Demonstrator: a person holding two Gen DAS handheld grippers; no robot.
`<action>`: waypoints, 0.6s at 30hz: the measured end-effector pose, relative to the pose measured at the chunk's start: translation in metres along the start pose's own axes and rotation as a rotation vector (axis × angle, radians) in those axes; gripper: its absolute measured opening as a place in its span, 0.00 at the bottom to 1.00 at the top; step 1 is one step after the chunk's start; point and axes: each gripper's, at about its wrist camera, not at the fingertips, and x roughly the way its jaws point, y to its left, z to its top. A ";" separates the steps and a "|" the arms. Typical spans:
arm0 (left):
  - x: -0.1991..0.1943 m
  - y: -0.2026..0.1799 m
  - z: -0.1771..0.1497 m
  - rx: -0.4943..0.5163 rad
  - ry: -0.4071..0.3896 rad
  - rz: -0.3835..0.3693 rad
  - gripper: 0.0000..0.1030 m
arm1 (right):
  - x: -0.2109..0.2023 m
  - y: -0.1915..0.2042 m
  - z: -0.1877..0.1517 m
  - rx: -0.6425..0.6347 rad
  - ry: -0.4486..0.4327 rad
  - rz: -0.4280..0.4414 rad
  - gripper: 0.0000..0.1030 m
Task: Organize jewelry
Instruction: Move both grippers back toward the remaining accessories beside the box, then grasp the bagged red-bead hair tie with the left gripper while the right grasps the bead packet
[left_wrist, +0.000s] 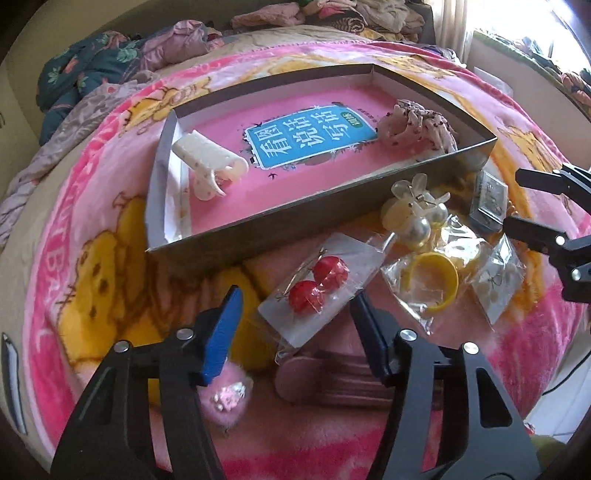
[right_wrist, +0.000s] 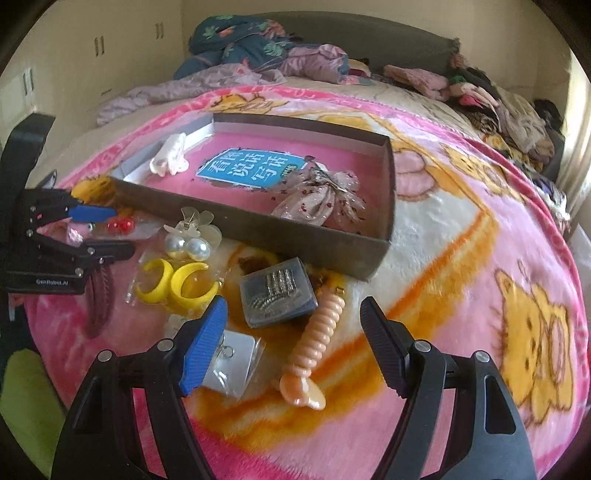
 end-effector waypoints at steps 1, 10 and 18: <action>0.000 0.000 0.001 -0.003 -0.002 -0.006 0.46 | 0.003 0.001 0.002 -0.014 0.005 -0.003 0.70; 0.003 0.006 0.008 -0.033 0.000 -0.067 0.22 | 0.022 0.012 0.012 -0.109 0.043 0.015 0.52; -0.006 0.004 0.006 -0.061 -0.020 -0.131 0.14 | 0.025 0.012 0.011 -0.096 0.040 0.012 0.44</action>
